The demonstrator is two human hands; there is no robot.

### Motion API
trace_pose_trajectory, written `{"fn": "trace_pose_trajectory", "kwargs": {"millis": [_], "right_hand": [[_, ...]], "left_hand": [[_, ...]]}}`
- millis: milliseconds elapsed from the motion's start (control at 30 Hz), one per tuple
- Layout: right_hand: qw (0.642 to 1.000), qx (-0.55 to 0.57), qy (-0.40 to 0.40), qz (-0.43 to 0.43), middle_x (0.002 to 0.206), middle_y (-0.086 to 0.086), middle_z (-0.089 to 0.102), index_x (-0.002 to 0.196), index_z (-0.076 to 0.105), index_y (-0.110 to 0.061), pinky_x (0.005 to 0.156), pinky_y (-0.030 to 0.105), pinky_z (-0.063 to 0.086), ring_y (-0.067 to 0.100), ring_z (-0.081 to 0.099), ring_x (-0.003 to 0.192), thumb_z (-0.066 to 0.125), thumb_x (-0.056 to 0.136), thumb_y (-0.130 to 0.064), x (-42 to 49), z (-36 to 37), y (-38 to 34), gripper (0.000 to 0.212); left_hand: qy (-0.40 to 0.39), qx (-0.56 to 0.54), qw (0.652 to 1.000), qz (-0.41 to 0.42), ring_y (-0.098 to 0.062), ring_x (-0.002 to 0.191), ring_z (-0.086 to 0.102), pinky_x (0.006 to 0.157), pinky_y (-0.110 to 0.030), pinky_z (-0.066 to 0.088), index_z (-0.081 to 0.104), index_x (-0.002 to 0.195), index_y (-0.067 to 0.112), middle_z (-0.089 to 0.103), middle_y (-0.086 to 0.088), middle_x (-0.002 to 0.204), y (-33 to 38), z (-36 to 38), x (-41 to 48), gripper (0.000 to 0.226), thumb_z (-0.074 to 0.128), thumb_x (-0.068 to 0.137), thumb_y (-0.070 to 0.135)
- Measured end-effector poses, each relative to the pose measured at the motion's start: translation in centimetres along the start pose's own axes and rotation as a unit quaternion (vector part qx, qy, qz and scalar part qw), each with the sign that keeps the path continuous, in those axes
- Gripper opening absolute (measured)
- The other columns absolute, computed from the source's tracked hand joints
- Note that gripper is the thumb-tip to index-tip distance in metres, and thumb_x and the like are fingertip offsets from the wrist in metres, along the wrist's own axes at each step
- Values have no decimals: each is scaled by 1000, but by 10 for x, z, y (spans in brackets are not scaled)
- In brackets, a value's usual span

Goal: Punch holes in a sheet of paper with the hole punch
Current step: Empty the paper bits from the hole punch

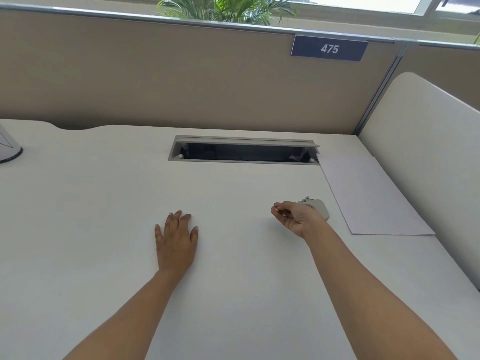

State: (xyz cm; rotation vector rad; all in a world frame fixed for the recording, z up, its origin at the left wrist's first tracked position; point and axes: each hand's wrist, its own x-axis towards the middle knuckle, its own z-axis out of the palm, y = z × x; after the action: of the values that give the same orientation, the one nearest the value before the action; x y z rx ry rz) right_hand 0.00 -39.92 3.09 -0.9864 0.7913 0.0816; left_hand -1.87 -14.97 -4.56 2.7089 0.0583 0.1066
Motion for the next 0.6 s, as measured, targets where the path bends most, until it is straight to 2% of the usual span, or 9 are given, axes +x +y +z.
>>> {"fn": "trace_pose_trajectory", "kwargs": {"millis": [200,267,367,467,600], "right_hand": [[997,-66,-38,8,74,14,56,69,58,5,54,25,58,21,56,68,58,79,18,-14,41,24,17],[993,-103,-53,16,75,15,58,73,61,7,66,28,61,22,58,69,59,78,19,-18,61,34,14],[984,-161,-77,29,76,16,59,87,60,16,83,32,51,24,59,68,56,80,20,-25,104,54,9],[971,-218,-97,26,75,17,59,100,60,18,83,32,51,25,60,67,55,80,20,-35,155,75,20],[955,-261,-138,19,74,18,59,105,58,20,80,30,52,25,60,65,54,80,21,-50,232,103,25]], "left_hand": [[14,14,999,-40,-19,145,16,117,-45,3,37,139,14,27,-5,154,-62,-35,-5,44,36,98,30],[16,20,998,-56,-19,145,16,117,-45,3,36,140,14,27,-5,154,-86,-47,-5,45,36,98,30],[25,22,996,-86,-19,145,15,117,-45,3,35,141,14,26,-6,154,-128,-70,-1,45,35,98,30],[35,31,993,-112,-20,145,16,117,-45,3,35,141,14,26,-6,154,-175,-96,5,46,35,98,31],[41,40,989,-140,-20,144,16,117,-45,5,34,141,13,27,-7,153,-240,-131,16,47,35,98,32]]}}
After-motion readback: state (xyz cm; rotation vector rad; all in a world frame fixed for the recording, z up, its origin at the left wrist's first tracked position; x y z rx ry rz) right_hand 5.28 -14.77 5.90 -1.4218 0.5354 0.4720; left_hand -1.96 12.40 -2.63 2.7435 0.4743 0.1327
